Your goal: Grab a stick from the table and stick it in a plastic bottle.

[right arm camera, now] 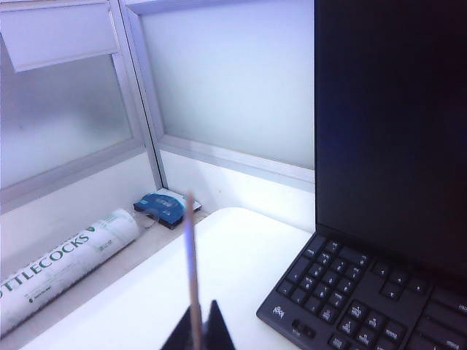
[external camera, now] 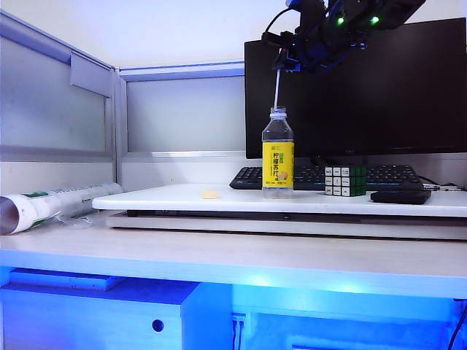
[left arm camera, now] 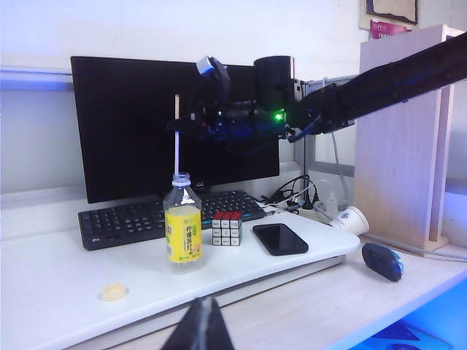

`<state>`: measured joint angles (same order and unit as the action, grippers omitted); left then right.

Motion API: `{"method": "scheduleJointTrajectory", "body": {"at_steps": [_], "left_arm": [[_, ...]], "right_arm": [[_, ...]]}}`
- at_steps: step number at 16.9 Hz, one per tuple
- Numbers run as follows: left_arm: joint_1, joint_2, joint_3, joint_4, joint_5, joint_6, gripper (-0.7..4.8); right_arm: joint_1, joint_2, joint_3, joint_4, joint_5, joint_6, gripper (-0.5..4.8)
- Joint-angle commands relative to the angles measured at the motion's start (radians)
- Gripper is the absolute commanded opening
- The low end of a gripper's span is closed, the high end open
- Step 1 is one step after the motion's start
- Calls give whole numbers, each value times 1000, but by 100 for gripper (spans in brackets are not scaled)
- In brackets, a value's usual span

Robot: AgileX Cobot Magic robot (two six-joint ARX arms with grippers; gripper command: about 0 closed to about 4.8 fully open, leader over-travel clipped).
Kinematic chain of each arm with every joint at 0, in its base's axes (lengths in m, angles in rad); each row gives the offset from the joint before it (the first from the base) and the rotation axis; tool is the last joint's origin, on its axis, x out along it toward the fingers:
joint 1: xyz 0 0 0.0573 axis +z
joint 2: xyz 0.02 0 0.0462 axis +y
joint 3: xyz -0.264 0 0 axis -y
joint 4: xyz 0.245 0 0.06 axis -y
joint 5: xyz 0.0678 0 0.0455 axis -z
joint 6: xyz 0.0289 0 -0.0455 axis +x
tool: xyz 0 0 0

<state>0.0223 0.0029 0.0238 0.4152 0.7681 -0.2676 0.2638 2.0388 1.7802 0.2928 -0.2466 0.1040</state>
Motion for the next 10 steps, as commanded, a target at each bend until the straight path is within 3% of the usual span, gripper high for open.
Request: {"method": "scheduleJointTrajectory", "body": {"at_steps": [1, 10], "left_arm": [[0, 0, 2, 13, 6, -6, -5], [0, 0, 2, 12, -5, -6, -5]], "right_arm": [[-3, 2, 19, -7, 10, -8, -5], [-3, 16, 19, -37, 9, -8, -5]]}}
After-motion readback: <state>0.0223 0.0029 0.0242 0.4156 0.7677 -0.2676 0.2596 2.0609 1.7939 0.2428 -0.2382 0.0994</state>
